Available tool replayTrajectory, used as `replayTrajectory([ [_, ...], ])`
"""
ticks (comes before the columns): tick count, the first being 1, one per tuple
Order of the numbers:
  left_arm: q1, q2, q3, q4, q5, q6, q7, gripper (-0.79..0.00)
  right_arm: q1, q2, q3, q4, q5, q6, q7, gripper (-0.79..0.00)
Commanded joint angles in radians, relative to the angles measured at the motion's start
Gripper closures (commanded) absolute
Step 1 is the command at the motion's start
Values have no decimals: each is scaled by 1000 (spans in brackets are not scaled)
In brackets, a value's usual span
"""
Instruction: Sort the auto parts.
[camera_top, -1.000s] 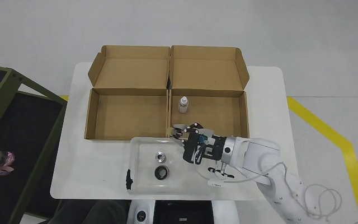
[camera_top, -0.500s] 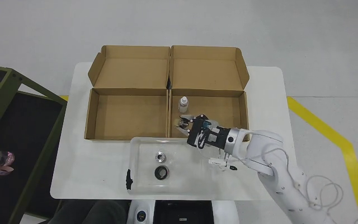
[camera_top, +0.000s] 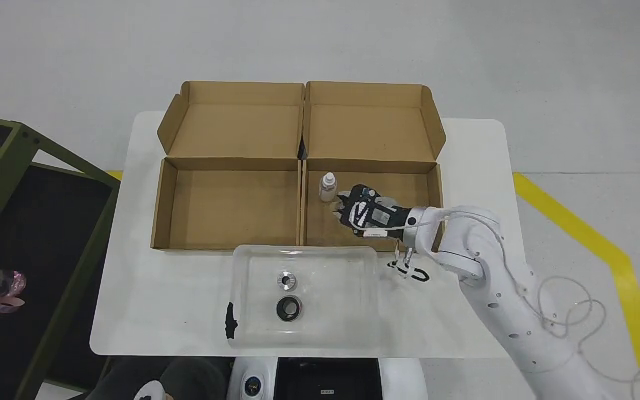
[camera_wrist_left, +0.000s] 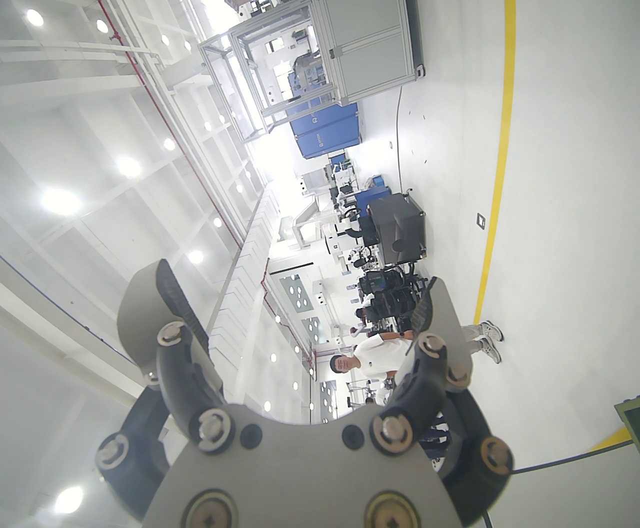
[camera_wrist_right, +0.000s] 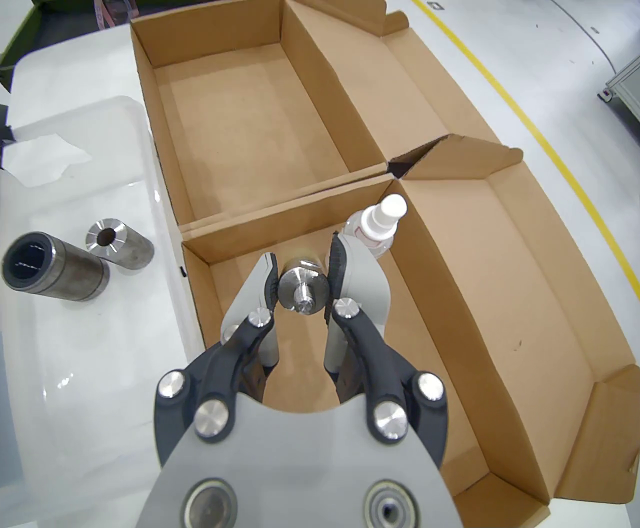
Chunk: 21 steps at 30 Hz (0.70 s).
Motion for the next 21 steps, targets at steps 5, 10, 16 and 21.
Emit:
replayTrajectory([
  [5, 0, 0, 0, 0, 0, 0, 0, -785, 55, -7, -35, 71, -2, 0, 57, 0],
  [10, 0, 0, 0, 0, 0, 0, 0, -785, 90, -15, -64, 130, -27, 16, 79, 0],
  [16, 0, 0, 0, 0, 0, 0, 0, -785, 123, -24, -101, 183, -62, 35, 101, 0],
  [21, 0, 0, 0, 0, 0, 0, 0, -785, 140, -31, -127, 214, -80, 49, 114, 0],
])
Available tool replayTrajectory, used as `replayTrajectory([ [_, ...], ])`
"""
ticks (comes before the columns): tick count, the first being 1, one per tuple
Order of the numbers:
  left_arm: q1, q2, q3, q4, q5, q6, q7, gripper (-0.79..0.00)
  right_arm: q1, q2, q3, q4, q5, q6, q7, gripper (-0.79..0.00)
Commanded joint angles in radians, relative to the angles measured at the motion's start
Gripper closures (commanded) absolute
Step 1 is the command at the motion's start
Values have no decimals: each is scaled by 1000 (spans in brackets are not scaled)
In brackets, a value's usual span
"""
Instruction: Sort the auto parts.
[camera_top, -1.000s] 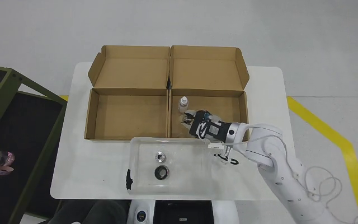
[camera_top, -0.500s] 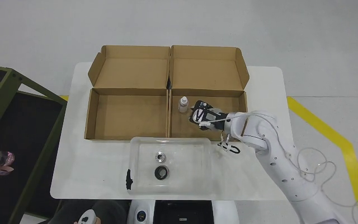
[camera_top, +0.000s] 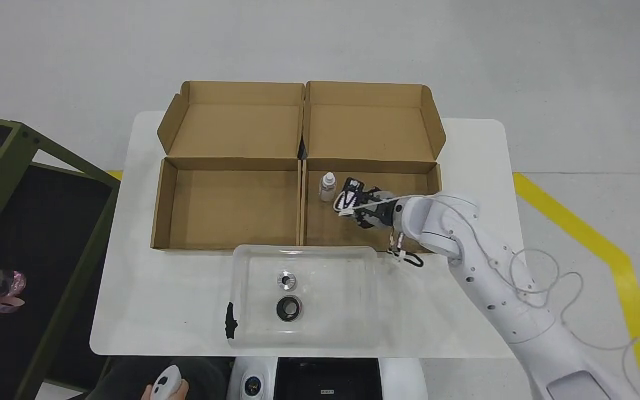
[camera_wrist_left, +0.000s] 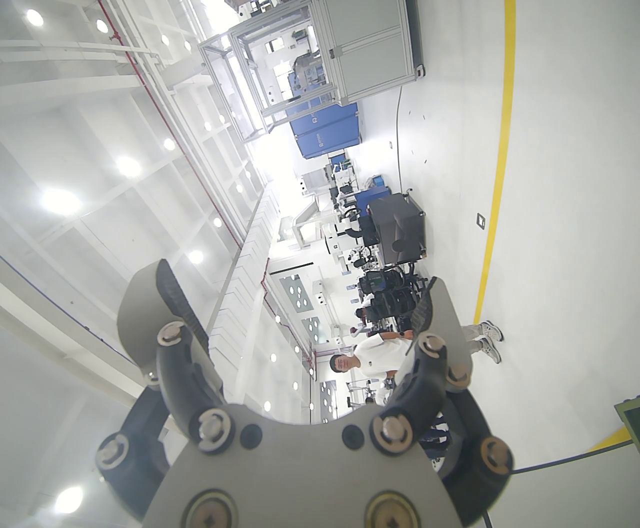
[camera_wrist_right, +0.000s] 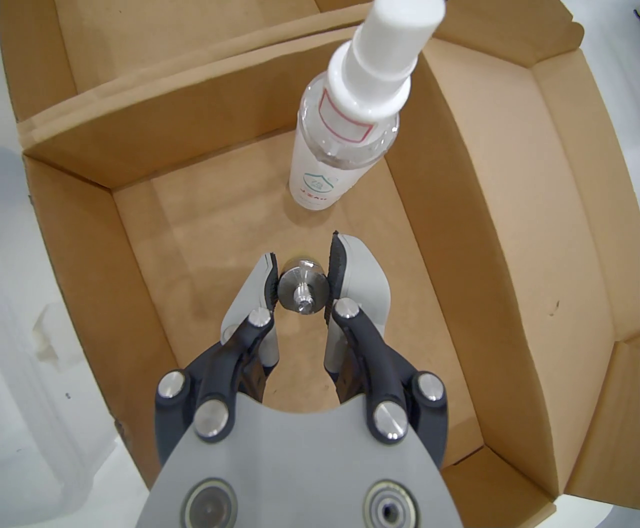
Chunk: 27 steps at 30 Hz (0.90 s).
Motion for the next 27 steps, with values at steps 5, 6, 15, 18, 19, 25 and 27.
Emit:
replayTrajectory([
  [5, 0, 0, 0, 0, 0, 0, 0, -785, 16, -7, -21, 31, -14, 14, 12, 0],
  [6, 0, 0, 0, 0, 0, 0, 0, -785, 18, -8, -24, 36, -15, 15, 12, 0],
  [15, 0, 0, 0, 0, 0, 0, 0, -785, 27, -14, -33, 45, -22, 21, 11, -296],
  [18, 0, 0, 0, 0, 0, 0, 0, -785, 24, -13, -26, 28, -23, 23, 3, -320],
  [19, 0, 0, 0, 0, 0, 0, 0, -785, 23, -13, -21, 18, -23, 23, 2, -332],
  [25, 0, 0, 0, 0, 0, 0, 0, -785, -10, 0, 30, -76, -9, 13, 7, -357],
  [27, 0, 0, 0, 0, 0, 0, 0, -785, -33, 7, 54, -121, -3, 7, 14, -366],
])
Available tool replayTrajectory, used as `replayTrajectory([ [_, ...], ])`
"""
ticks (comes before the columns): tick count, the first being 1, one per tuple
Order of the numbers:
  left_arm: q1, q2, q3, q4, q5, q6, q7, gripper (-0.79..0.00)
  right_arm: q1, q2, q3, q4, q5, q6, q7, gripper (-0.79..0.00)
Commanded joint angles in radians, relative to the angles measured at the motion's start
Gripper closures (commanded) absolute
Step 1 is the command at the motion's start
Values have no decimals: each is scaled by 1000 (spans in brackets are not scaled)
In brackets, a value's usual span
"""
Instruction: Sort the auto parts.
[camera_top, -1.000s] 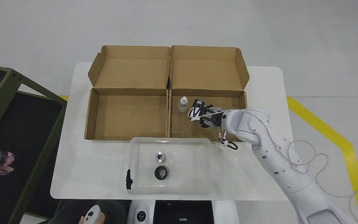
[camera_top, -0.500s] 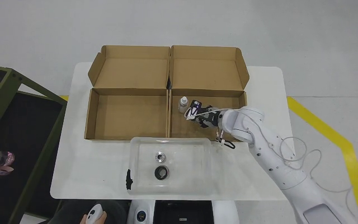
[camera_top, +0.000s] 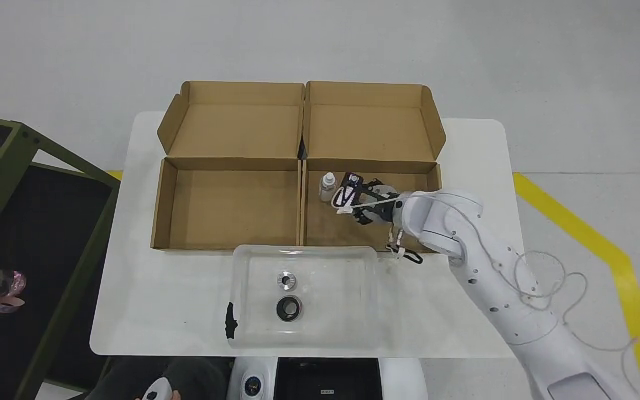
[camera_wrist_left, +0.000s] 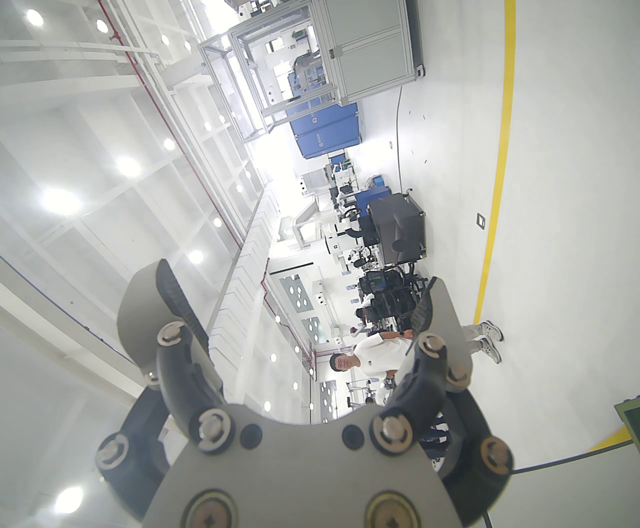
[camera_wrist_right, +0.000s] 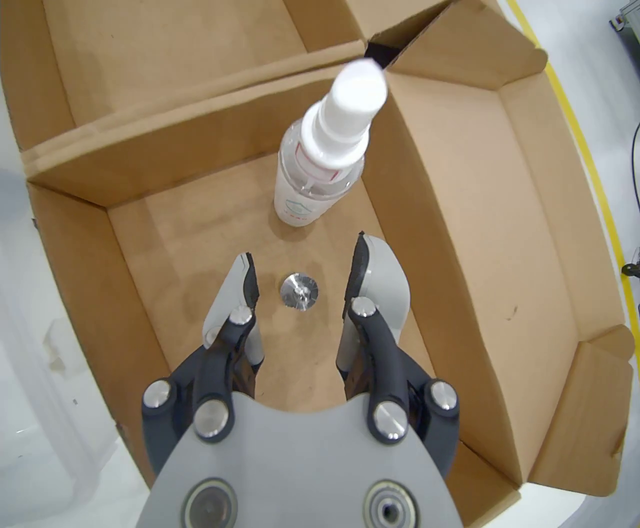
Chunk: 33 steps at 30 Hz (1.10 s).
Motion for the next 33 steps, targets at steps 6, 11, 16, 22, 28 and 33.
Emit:
replayTrajectory([
  [6, 0, 0, 0, 0, 0, 0, 0, -785, -116, 24, 76, -178, 34, -27, -7, -382],
  [11, 0, 0, 0, 0, 0, 0, 0, -785, -197, 35, 98, -285, 46, -48, -43, -385],
  [16, 0, 0, 0, 0, 0, 0, 0, -785, -253, 39, 77, -362, 28, -63, -86, -388],
  [22, 0, 0, 0, 0, 0, 0, 0, -785, -271, 33, 1, -384, -23, -78, -127, -385],
  [28, 0, 0, 0, 0, 0, 0, 0, -785, -254, 21, -82, -362, -65, -76, -155, -382],
  [33, 0, 0, 0, 0, 0, 0, 0, -785, -230, 9, -143, -343, -91, -70, -163, -379],
])
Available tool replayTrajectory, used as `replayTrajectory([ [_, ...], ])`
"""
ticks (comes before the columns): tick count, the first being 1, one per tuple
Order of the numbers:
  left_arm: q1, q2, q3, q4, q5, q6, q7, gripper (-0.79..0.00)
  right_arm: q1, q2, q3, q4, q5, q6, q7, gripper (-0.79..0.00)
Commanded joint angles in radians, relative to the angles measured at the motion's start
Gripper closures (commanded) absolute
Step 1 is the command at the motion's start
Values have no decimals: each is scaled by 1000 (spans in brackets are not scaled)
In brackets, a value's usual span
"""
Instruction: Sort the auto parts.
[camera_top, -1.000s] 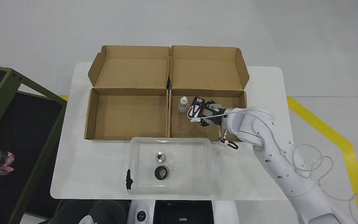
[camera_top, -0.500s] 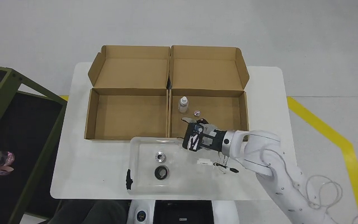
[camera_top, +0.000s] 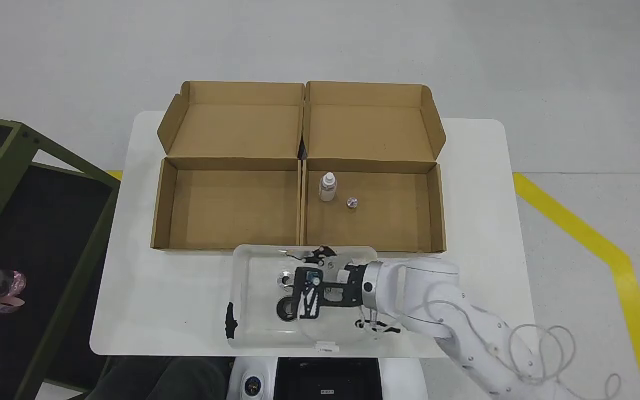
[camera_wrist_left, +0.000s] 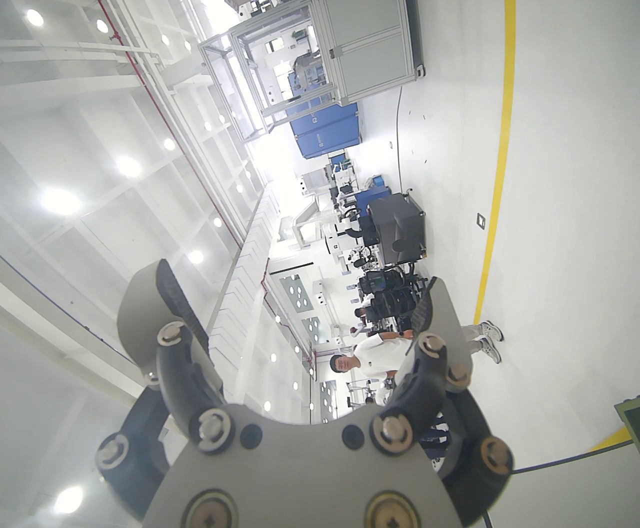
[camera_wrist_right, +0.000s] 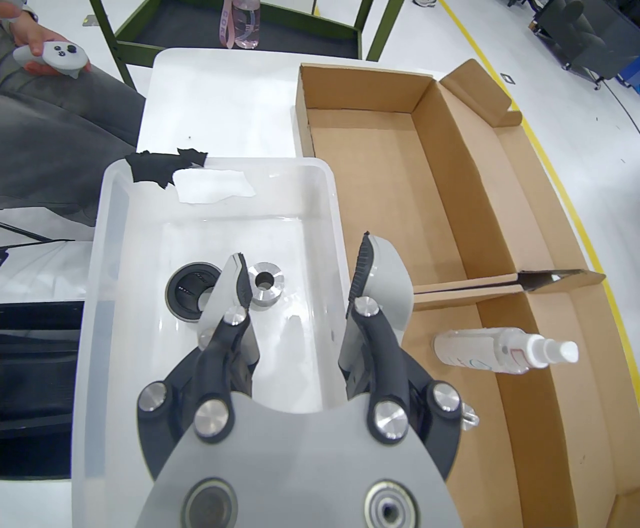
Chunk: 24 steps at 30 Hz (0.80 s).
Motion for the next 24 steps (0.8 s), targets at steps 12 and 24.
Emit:
replayTrajectory([
  [12, 0, 0, 0, 0, 0, 0, 0, -785, 85, -38, -126, 104, -25, 10, 4, -366],
  [24, 0, 0, 0, 0, 0, 0, 0, -785, 135, -60, -162, 191, -25, 4, 21, -363],
])
